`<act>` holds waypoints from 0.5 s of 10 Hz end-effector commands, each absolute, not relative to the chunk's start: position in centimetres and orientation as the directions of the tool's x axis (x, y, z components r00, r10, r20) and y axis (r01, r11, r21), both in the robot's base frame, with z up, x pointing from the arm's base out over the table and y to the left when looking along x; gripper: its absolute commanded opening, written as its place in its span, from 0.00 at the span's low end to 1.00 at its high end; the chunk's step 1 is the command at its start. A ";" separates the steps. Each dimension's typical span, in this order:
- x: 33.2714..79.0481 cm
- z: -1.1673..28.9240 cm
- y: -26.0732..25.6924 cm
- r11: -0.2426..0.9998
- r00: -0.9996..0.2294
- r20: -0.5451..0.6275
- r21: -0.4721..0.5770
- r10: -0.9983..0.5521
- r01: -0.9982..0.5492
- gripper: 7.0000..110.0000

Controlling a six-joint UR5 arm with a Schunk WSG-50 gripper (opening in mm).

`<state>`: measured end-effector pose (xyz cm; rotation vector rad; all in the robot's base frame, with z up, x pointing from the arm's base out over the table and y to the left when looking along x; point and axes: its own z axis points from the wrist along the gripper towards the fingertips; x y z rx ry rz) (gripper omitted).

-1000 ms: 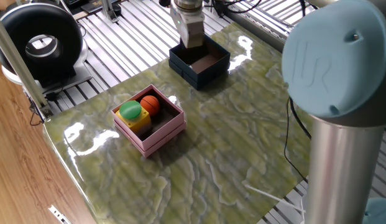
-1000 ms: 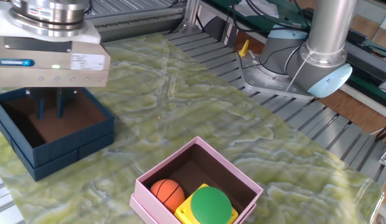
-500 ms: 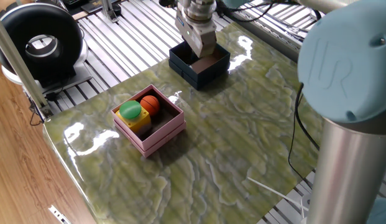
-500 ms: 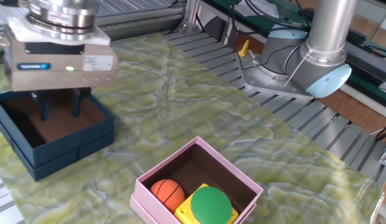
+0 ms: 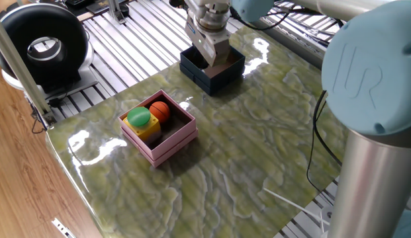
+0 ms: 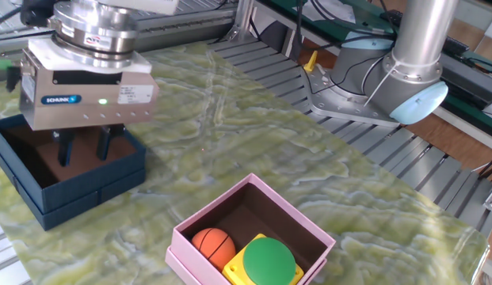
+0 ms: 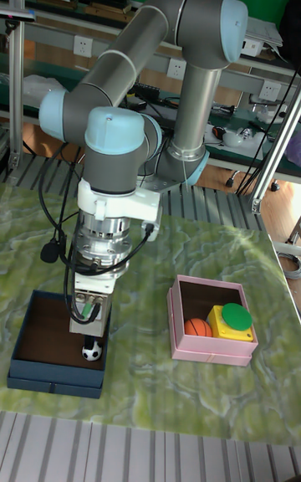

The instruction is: Move an object from one box to another

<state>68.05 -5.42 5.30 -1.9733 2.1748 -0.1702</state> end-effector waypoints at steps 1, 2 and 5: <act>68.4 5.1 -5.0 0.079 -0.062 -0.077 -0.246 -0.995 -0.966 0.36; 68.3 4.9 -5.0 0.069 -0.051 -0.079 -0.250 -0.996 -0.966 0.36; 68.2 4.4 -4.9 0.063 -0.044 -0.085 -0.242 -0.995 -0.968 0.36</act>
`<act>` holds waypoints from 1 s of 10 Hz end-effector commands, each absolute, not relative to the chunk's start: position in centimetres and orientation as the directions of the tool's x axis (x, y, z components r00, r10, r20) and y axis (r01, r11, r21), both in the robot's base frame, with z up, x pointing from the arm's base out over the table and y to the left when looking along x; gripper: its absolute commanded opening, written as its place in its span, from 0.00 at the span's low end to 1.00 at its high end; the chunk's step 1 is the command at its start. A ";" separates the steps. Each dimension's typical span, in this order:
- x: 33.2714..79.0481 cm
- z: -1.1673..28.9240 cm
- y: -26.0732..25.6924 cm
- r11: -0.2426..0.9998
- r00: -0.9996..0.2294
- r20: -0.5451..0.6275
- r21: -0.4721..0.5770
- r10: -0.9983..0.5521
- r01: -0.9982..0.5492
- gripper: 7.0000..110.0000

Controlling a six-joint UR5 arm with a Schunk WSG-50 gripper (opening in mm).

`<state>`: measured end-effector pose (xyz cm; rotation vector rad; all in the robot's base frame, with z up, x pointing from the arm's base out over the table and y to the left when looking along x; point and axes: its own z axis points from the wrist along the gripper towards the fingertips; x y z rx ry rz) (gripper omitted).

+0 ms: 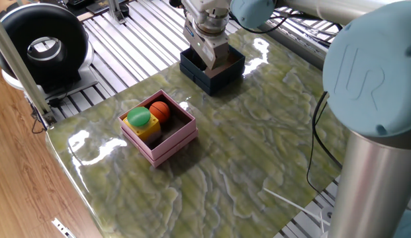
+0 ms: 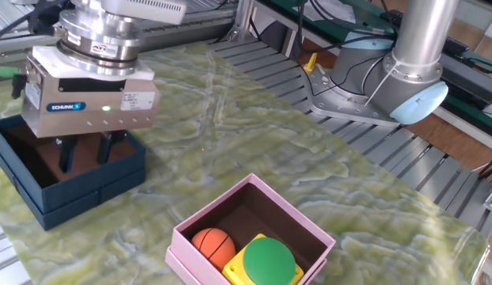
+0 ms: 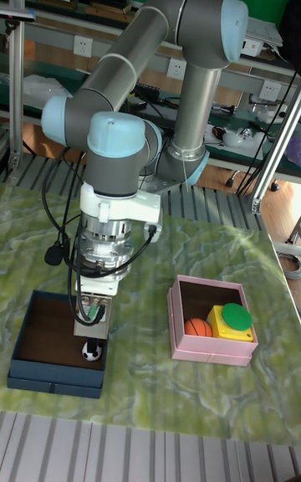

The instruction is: Move an object from one box to another

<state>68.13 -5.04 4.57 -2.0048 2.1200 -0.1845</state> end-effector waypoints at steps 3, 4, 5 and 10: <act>67.9 4.3 -5.0 0.063 -0.044 -0.084 -0.233 -0.995 -0.970 0.36; 67.8 4.3 -5.0 0.063 -0.044 -0.087 -0.227 -0.995 -0.972 0.36; 67.7 4.3 -5.1 0.052 -0.035 -0.079 -0.227 -0.996 -0.973 0.36; 65.7 4.2 -5.3 -0.027 0.039 -0.070 -0.157 -0.997 -0.987 0.36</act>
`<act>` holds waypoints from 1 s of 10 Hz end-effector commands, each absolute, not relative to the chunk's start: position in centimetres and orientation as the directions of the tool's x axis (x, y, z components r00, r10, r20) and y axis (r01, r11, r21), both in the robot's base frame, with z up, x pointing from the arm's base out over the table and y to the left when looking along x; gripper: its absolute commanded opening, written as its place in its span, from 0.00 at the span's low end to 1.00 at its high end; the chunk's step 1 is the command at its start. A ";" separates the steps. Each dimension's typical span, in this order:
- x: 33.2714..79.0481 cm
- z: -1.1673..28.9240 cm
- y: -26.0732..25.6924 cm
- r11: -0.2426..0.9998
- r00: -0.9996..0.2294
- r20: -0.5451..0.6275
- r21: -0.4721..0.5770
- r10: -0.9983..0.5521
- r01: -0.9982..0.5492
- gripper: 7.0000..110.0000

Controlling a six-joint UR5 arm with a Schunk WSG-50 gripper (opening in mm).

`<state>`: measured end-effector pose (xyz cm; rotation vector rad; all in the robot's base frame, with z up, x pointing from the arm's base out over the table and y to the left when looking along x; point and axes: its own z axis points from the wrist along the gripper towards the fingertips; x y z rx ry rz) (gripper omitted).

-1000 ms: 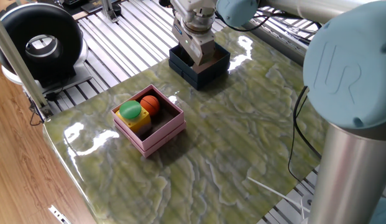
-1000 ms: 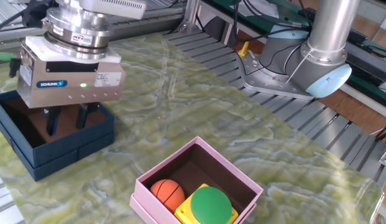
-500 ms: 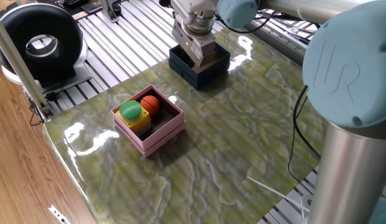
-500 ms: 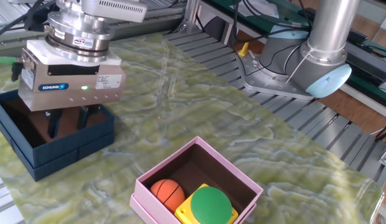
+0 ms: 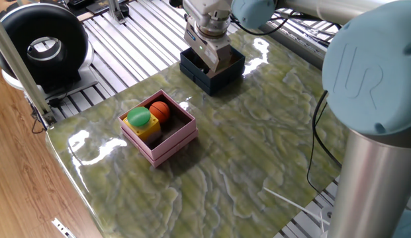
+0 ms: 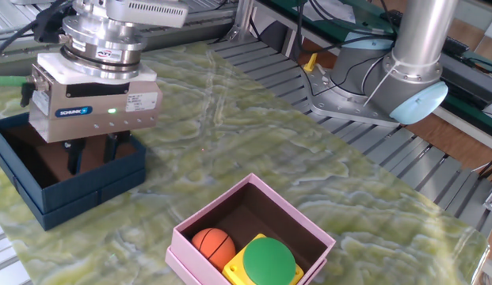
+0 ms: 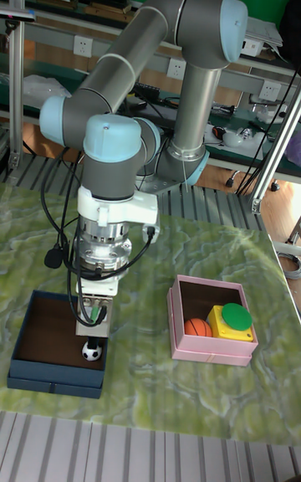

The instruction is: Move an object from one box to another

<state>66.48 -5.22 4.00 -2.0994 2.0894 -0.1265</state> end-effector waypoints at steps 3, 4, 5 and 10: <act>65.0 3.9 -6.1 -0.055 0.060 -0.039 -0.129 -0.997 -0.990 0.36; 64.9 3.8 -6.5 -0.046 0.049 -0.021 -0.126 -0.999 -0.991 0.36; 65.3 3.3 -6.4 -0.032 0.034 -0.015 -0.131 -0.999 -0.991 0.36; 65.9 2.7 -5.2 -0.025 0.036 -0.071 -0.151 -0.997 -0.988 0.36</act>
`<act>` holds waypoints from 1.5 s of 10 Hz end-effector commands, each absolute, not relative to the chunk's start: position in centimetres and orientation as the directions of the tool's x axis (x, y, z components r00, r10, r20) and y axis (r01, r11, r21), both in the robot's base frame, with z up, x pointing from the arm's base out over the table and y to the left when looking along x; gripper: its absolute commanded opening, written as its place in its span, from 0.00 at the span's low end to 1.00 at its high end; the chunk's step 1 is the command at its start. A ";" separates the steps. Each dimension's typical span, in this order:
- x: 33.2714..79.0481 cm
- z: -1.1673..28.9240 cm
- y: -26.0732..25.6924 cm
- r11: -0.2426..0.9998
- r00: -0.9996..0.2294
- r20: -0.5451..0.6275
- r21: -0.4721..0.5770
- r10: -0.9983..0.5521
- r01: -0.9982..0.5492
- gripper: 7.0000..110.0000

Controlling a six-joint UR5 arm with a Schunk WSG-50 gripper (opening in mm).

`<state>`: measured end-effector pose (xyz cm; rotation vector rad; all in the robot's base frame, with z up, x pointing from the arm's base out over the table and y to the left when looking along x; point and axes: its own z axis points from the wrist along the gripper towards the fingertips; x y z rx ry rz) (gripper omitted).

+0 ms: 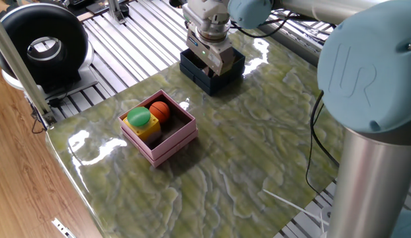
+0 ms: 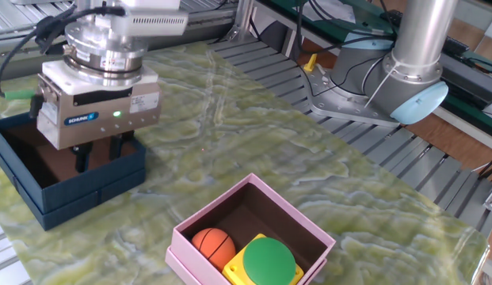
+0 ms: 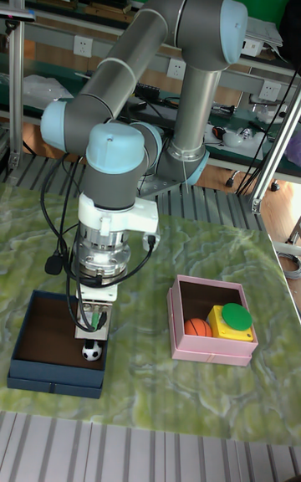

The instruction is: Move an object from one box to another

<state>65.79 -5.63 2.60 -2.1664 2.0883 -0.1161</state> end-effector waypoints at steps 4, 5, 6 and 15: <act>66.0 3.0 -4.0 -0.009 0.029 -0.126 -0.157 -0.992 -0.987 0.36; 66.1 3.2 -3.9 0.002 0.020 -0.135 -0.161 -0.991 -0.987 0.36; 66.4 3.5 -4.2 0.009 0.013 -0.126 -0.173 -0.992 -0.985 0.36; 67.1 4.1 -5.8 -0.041 0.053 -0.052 -0.209 -0.997 -0.977 0.36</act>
